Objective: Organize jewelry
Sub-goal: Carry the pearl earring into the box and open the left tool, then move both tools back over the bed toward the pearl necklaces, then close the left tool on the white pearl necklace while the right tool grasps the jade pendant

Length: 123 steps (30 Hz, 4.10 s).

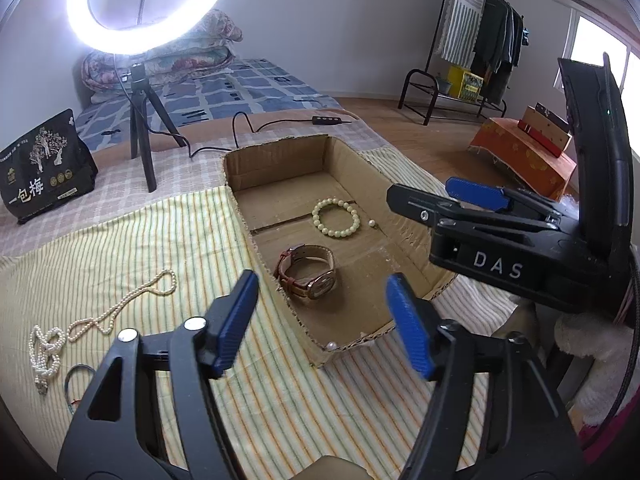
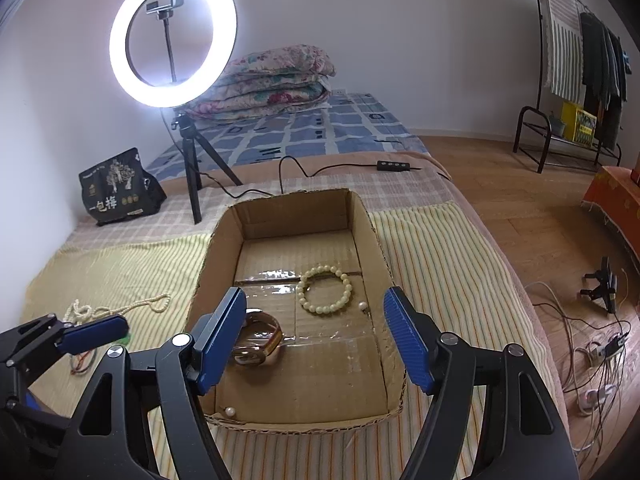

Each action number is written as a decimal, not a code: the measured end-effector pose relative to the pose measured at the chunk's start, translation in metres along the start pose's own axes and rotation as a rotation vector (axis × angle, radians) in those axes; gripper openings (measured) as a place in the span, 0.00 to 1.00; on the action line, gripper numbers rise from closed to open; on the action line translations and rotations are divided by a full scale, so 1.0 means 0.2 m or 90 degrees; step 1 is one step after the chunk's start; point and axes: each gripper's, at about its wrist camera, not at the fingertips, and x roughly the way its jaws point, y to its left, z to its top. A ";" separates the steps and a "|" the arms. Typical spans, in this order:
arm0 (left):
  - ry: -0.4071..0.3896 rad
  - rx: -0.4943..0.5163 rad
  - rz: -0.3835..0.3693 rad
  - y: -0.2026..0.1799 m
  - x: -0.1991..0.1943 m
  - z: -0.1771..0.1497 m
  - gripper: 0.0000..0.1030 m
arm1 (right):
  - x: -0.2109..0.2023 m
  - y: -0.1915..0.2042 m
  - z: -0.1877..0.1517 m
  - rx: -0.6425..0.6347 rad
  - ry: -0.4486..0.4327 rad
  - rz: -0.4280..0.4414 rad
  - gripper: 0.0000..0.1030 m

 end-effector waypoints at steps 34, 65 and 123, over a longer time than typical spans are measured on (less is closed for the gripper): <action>-0.043 -0.075 0.086 0.67 -0.42 -0.13 0.73 | -0.04 0.38 0.03 -0.041 -0.011 0.077 0.74; 0.077 -0.267 0.168 1.53 -0.34 -0.51 0.73 | 0.44 1.09 -0.29 -0.186 0.198 0.192 0.74; 0.116 -0.243 0.245 1.59 -0.06 -0.48 0.16 | 0.57 1.16 -0.32 -0.216 0.200 0.157 0.25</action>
